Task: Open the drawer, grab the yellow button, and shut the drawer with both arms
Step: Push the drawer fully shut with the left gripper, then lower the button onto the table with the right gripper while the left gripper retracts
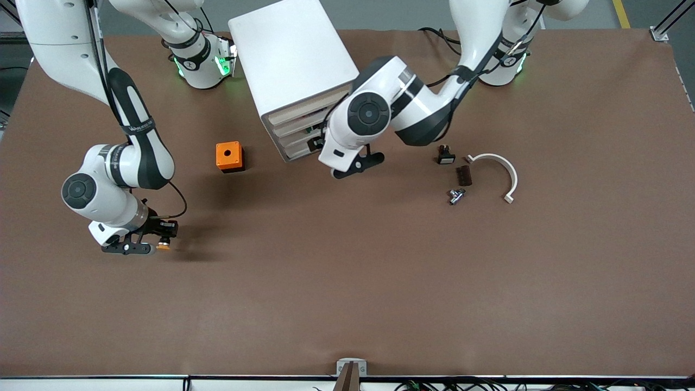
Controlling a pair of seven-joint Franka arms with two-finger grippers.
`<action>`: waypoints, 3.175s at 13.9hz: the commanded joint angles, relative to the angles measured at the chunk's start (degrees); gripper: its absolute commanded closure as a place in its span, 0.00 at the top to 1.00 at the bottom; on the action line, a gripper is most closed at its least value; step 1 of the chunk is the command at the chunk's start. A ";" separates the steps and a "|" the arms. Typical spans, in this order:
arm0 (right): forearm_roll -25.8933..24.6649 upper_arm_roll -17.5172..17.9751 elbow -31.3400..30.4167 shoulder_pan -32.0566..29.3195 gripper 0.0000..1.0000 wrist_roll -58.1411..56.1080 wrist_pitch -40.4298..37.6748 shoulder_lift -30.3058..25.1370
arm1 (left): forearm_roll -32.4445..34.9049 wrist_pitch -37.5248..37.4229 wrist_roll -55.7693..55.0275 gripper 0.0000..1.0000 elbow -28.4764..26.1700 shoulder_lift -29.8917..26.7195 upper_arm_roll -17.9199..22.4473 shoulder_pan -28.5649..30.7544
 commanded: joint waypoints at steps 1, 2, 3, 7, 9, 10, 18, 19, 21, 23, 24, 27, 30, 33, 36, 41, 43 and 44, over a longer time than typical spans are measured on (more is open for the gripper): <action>-0.61 0.26 -1.49 -0.31 0.00 -0.89 2.45 0.05 | 8.14 -3.25 6.53 0.99 -1.20 -4.35 0.08 3.26; -0.61 0.26 -1.75 -0.40 0.00 -1.42 3.06 0.31 | 11.04 -4.39 7.32 0.99 -1.20 -5.32 -0.01 5.72; -0.61 0.26 -1.75 -0.57 0.00 -1.86 3.68 0.66 | 13.25 -6.58 9.68 0.99 -1.20 -6.89 -0.01 8.35; -0.61 0.26 -1.75 -0.66 0.00 -2.04 4.21 1.45 | 16.43 -7.31 21.12 0.99 -1.20 -9.80 -0.01 17.67; -0.61 0.26 -1.84 -0.66 0.00 -2.13 4.91 1.54 | 16.96 -7.13 21.82 0.99 -1.12 -10.51 -0.10 20.93; -0.61 0.26 -1.84 -0.66 0.00 -2.13 4.91 1.63 | 16.96 -7.13 23.48 0.99 -1.20 -10.77 -0.10 22.51; -0.61 0.26 -1.84 -0.49 0.02 -2.13 5.00 1.98 | 16.70 -13.46 40.79 0.99 -4.09 -16.74 -0.71 35.09; -0.61 0.26 -1.75 -0.57 0.04 -2.13 5.00 2.33 | 16.53 -13.46 42.82 0.99 -5.58 -18.23 -0.02 35.19; -0.61 0.26 -1.58 -0.84 0.82 -2.13 4.91 2.42 | 16.52 -13.63 45.02 0.99 -9.27 -21.66 2.17 34.93; -0.61 0.26 -1.58 -0.75 1.00 -2.04 4.91 2.42 | 16.52 -13.37 48.62 0.99 -13.84 -25.08 3.85 34.31; -0.61 0.26 -1.58 -0.75 1.00 -2.04 4.91 2.42 | 16.52 -12.85 50.64 0.99 -15.77 -26.58 5.08 34.22; -0.61 0.35 -1.58 -0.75 1.00 -2.04 5.00 2.51 | 16.44 -12.14 51.10 0.99 -17.20 -28.26 6.75 33.43; -0.61 0.26 -1.67 -0.66 1.00 -2.04 5.35 2.68 | 16.44 -11.88 51.18 0.99 -17.20 -30.54 7.29 33.60; -0.53 0.26 -1.58 -0.66 1.00 -2.04 4.83 2.42 | 16.70 -11.61 51.19 0.99 -17.02 -33.09 7.20 33.96; -0.61 0.35 -1.49 -0.49 1.00 -1.95 4.48 1.99 | 16.35 -11.70 51.19 0.99 -15.44 -34.42 7.20 34.04; -0.61 0.35 1.84 -0.05 1.00 -1.69 -6.65 -2.31 | 16.35 -12.23 50.40 0.99 -12.72 -34.42 7.20 33.96; -0.53 0.44 4.39 -0.05 1.00 -1.43 -12.98 -4.07 | 16.43 -12.23 50.04 0.99 -11.75 -34.07 7.20 33.96; -0.61 0.44 5.01 -0.05 1.00 -1.43 -15.45 -5.47 | 16.61 -12.23 50.04 0.99 -11.75 -33.98 7.20 33.87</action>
